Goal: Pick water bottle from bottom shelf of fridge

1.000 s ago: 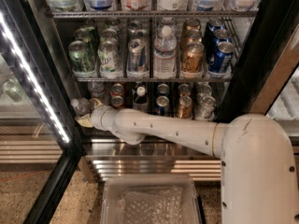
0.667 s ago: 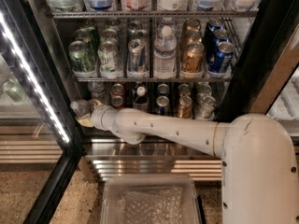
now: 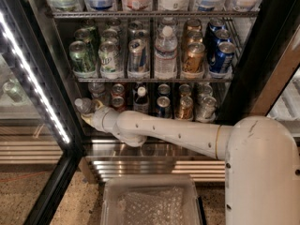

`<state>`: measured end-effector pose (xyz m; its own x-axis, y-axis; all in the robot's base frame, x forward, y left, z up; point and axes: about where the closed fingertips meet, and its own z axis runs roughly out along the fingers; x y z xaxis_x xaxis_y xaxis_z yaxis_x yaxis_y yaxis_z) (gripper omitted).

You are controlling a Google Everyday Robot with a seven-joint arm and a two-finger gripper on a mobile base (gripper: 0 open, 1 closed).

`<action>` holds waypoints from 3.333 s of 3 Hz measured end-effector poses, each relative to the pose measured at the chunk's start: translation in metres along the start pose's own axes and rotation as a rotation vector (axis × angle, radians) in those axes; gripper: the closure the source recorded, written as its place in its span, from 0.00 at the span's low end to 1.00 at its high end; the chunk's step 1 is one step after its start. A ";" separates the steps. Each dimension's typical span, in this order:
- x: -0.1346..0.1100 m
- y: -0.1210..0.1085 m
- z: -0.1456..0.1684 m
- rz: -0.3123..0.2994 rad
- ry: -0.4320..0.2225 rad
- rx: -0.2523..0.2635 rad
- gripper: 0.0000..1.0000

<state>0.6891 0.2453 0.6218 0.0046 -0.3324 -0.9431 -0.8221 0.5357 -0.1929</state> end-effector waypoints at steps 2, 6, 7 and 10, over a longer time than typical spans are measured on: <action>-0.003 0.003 -0.012 0.010 -0.033 0.009 1.00; -0.014 0.002 -0.024 -0.004 -0.061 -0.011 1.00; -0.028 0.003 -0.026 -0.033 -0.081 -0.028 1.00; -0.053 0.020 -0.070 -0.019 -0.144 -0.092 1.00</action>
Offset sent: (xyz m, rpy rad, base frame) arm -0.0516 -0.1006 0.0810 0.2061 -0.0928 -0.0424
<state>0.6324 0.2195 0.6863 0.0963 -0.2237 -0.9699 -0.8698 0.4549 -0.1913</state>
